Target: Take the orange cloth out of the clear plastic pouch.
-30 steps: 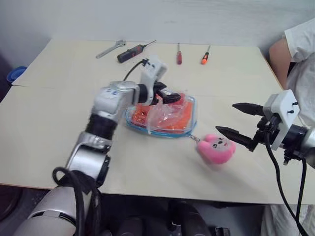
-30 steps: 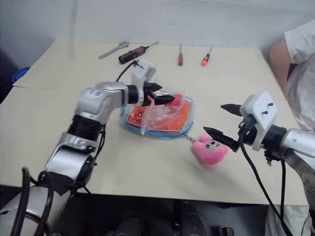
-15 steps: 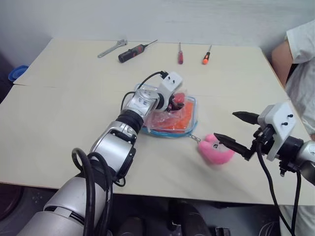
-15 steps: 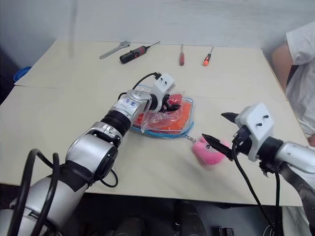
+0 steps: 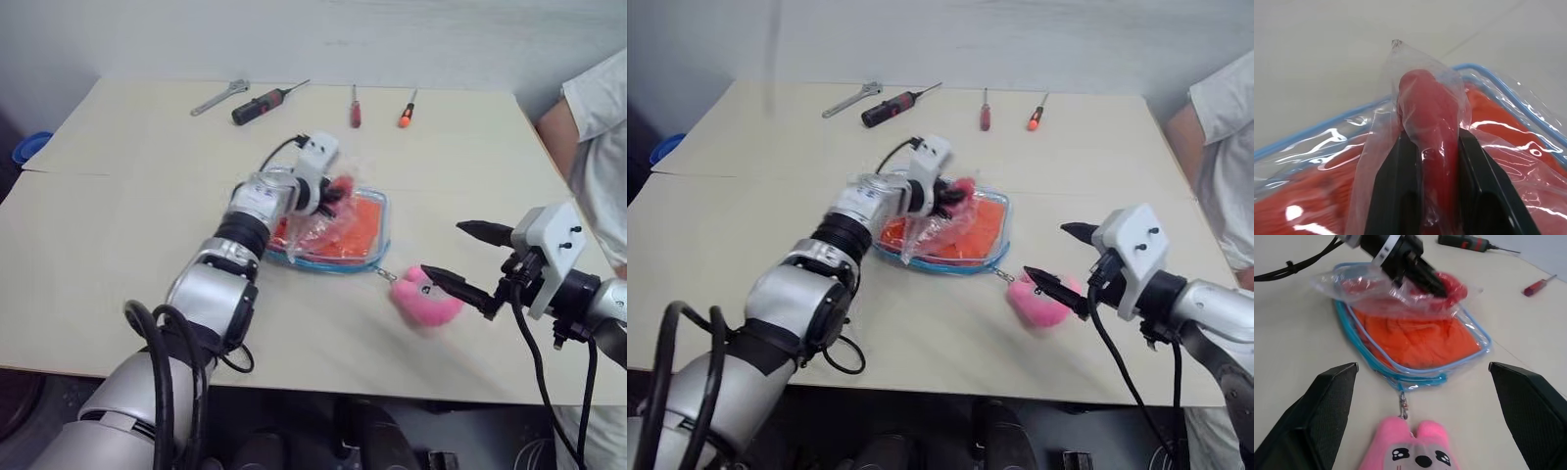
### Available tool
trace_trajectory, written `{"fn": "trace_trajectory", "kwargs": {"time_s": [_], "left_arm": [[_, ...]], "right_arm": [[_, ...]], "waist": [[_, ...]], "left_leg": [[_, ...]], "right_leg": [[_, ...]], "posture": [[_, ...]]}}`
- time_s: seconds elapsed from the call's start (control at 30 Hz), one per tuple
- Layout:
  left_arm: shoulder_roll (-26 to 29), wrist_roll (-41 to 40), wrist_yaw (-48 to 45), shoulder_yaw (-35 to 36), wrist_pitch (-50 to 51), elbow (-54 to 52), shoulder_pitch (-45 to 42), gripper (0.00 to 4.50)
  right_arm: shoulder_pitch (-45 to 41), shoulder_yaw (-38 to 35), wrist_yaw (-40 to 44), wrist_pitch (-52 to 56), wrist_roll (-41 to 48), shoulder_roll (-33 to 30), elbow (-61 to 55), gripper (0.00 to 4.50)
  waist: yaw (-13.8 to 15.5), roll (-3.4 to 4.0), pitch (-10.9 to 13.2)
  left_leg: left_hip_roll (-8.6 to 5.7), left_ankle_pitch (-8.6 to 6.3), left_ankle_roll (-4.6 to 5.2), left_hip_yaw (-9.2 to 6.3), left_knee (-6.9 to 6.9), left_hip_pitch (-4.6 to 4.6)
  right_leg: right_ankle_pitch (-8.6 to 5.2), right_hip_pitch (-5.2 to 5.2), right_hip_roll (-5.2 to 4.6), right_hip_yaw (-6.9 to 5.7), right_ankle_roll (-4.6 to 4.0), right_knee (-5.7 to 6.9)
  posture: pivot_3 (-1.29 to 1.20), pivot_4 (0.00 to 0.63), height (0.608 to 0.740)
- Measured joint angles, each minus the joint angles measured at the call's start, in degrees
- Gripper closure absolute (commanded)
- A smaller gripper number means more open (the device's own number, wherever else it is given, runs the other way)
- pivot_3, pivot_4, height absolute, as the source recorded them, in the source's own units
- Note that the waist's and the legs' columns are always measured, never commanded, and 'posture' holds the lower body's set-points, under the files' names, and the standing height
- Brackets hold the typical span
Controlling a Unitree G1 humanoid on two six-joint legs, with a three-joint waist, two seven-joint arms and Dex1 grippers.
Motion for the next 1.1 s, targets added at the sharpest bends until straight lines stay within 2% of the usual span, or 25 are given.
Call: {"fn": "trace_trajectory", "kwargs": {"time_s": [0.17,0.23,0.33,0.47,0.57,0.83,0.97,1.03,1.1], "left_arm": [[17.3,-0.6,1.8,5.6,5.4,-4.8,0.2,3.8],[21.1,-0.4,2.2,6.2,5.7,-7.0,2.0,3.8],[28.4,1.4,2.4,6.1,4.2,-6.7,9.7,3.8],[31.2,2.1,2.9,6.2,4.5,-5.5,17.3,3.8],[32.0,1.6,3.3,7.4,4.7,-7.7,20.5,3.14],[33.9,-0.4,3.3,10.7,8.5,-19.5,28.0,0.63],[38.5,-3.5,-1.7,13.6,10.0,-27.0,29.6,0.63],[41.6,-5.6,-6.9,14.4,9.4,-31.5,31.7,0.63],[45.9,-8.3,-15.9,14.7,7.1,-37.9,36.6,0.63]], "right_arm": [[-6.1,4.7,1.6,-0.8,-0.2,0.0,4.7,0.0],[-7.5,7.0,2.4,-1.0,-0.6,0.4,6.0,0.0],[-10.8,12.0,4.0,-2.9,-1.4,1.6,6.7,0.0],[-14.2,14.4,5.2,-4.1,-3.2,2.1,10.7,0.0],[-15.9,15.3,6.1,-4.9,-3.5,3.3,12.4,0.0],[-15.8,16.5,9.0,-5.4,-5.1,3.3,14.7,0.0],[-14.7,15.9,9.3,-5.4,-5.3,3.2,14.7,0.0],[-13.1,15.4,9.3,-5.4,-5.3,3.1,14.4,0.0],[-11.1,14.1,9.4,-5.3,-5.3,2.4,14.1,0.0]], "waist": [[-1.2,-0.01,0.0],[-0.4,0.01,0.0],[-0.5,0.02,0.0],[0.1,-0.17,0.1],[0.9,-0.22,0.1],[0.7,-0.23,0.1],[0.0,-0.23,0.1],[-0.2,-0.23,0.1],[-0.5,-0.22,0.1]], "left_leg": [[0.13,0.07,-0.14,-0.13,-0.01,0.15],[0.07,0.07,-0.13,-0.2,0.0,0.14],[0.05,0.07,-0.13,-0.22,0.02,0.09],[0.09,0.06,-0.13,-0.26,0.5,-0.4],[0.08,0.03,-0.1,-0.29,0.58,-0.5],[0.08,0.02,-0.09,-0.26,0.61,-0.5],[0.15,0.01,-0.11,-0.27,0.6,-0.48],[0.15,0.0,-0.12,-0.29,0.59,-0.44],[0.16,0.0,-0.13,-0.34,0.58,-0.43]], "right_leg": [[0.0,-0.04,0.02,-0.14,-0.12,0.01],[-0.01,-0.03,-0.07,-0.19,-0.12,0.01],[-0.01,-0.04,-0.08,-0.21,-0.12,-0.02],[0.0,-0.08,-0.13,-0.66,-0.12,-0.08],[0.0,-0.08,-0.21,-0.76,-0.12,-0.08],[0.0,-0.08,-0.23,-0.76,-0.12,-0.04],[0.0,-0.08,-0.19,-0.73,-0.12,-0.04],[-0.01,-0.08,-0.19,-0.7,-0.13,-0.03],[-0.01,-0.08,-0.2,-0.67,-0.14,-0.03]], "posture": [[0.0,0.15,0.74],[0.0,0.15,0.74],[0.0,0.15,0.74],[0.0,0.15,0.74],[0.0,0.15,0.74],[0.0,0.15,0.74],[0.0,0.15,0.74],[0.0,0.15,0.74],[0.0,0.15,0.74]]}}
